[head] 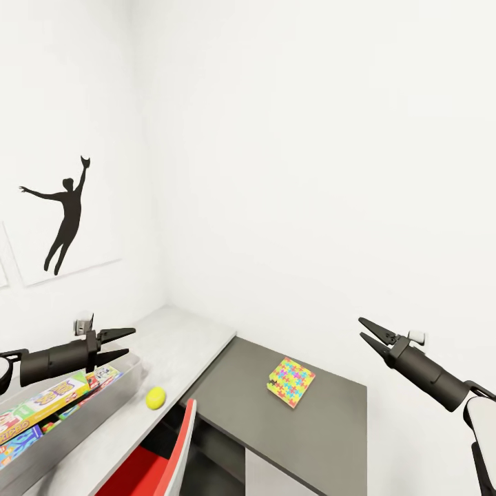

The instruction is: Put all the toys in the child's room - the three board games (two on the bed and one on the table), the two jigsaw puzzles on the table, and the tennis ball on the table - inside the toy box on the table in the child's room.

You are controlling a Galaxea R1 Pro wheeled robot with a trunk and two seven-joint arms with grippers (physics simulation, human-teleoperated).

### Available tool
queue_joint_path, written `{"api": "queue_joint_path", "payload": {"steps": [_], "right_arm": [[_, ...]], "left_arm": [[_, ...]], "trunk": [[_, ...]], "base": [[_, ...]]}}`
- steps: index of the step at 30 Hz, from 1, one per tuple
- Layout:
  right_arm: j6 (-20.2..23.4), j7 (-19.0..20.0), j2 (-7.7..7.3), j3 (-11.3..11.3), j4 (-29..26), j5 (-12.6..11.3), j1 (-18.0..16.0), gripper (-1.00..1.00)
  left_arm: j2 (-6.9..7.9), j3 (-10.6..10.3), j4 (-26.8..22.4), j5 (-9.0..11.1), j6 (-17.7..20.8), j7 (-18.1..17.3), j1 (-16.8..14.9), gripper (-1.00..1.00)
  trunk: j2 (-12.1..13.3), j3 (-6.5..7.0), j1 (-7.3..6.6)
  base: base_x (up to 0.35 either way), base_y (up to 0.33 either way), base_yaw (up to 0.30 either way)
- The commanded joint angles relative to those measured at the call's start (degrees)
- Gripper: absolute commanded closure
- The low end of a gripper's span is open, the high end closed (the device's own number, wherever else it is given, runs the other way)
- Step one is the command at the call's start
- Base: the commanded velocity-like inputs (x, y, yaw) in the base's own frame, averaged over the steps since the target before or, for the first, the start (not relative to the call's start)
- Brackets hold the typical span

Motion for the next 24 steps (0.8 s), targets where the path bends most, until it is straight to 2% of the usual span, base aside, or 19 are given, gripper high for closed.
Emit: {"api": "queue_joint_path", "payload": {"steps": [1, 16, 24], "right_arm": [[0.34, 0.26, 0.04, -0.09, 0.01, 0.15, -0.04, -1.0], [0.27, 0.25, 0.08, -0.09, 0.09, 0.25, -0.04, -1.0], [0.27, 0.25, 0.08, -0.09, 0.1, 0.16, -0.04, -1.0]], "left_arm": [[0.03, -0.08, 0.05, -0.46, 0.04, -0.59, -0.04, -1.0], [0.02, -0.52, 0.0, -0.51, 0.04, -0.57, -0.04, -1.0], [0.02, -0.86, -0.03, -0.52, 0.04, -0.58, -0.04, -1.0]], "trunk": [[-0.03, -0.01, 0.02], [-0.03, 0.03, 0.02], [-0.03, 0.46, 0.02]], "base": [[0.0, 0.0, 0.0], [0.0, 0.0, -0.002], [-0.012, -0.001, -0.155]]}}
